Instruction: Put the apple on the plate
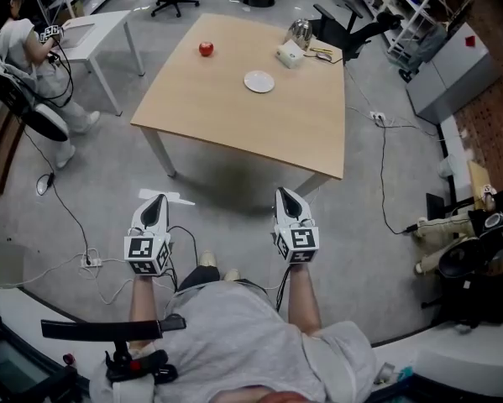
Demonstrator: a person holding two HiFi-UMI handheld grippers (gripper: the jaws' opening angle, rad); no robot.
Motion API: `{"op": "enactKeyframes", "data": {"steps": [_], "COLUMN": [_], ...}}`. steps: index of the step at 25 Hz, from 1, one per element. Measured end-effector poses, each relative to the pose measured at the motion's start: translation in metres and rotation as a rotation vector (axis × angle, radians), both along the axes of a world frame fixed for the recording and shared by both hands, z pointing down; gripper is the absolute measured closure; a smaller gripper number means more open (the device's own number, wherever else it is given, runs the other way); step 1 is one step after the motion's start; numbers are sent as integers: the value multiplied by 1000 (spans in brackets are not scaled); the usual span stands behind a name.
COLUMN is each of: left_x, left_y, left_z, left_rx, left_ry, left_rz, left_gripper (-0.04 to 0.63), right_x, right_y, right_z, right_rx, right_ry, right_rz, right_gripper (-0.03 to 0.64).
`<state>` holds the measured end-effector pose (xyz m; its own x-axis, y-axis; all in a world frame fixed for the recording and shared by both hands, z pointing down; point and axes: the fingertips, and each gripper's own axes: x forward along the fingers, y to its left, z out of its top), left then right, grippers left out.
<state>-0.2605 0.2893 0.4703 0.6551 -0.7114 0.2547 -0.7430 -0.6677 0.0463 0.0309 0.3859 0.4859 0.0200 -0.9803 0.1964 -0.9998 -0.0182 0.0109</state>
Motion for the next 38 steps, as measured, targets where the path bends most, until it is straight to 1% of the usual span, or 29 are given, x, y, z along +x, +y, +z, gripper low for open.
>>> {"op": "enactKeyframes", "data": {"steps": [4, 7, 12, 17, 25, 33, 38], "left_x": [-14, -22, -43, -44, -28, 13, 39], "left_y": [-26, -42, -63, -85, -128, -189, -218], "left_z": [-6, -8, 4, 4, 6, 3, 3], "left_rx": [10, 22, -6, 8, -6, -15, -19], "left_ry": [7, 22, 33, 55, 34, 27, 20], "left_rz": [8, 19, 3, -10, -32, -46, -46], "left_gripper": [575, 575, 575, 575, 575, 575, 575], "right_x": [-14, -20, -35, -27, -10, 27, 45], "right_y": [-24, -39, -56, -78, -130, -202, -236], "right_z": [-7, -6, -4, 6, 2, 8, 13], "right_rx": [-1, -15, -23, -52, -32, -38, -48], "right_ry": [-8, 12, 4, 11, 15, -1, -5], "right_rz": [-5, 9, 23, 34, 12, -16, -43], "right_gripper": [611, 611, 611, 611, 610, 610, 611]}}
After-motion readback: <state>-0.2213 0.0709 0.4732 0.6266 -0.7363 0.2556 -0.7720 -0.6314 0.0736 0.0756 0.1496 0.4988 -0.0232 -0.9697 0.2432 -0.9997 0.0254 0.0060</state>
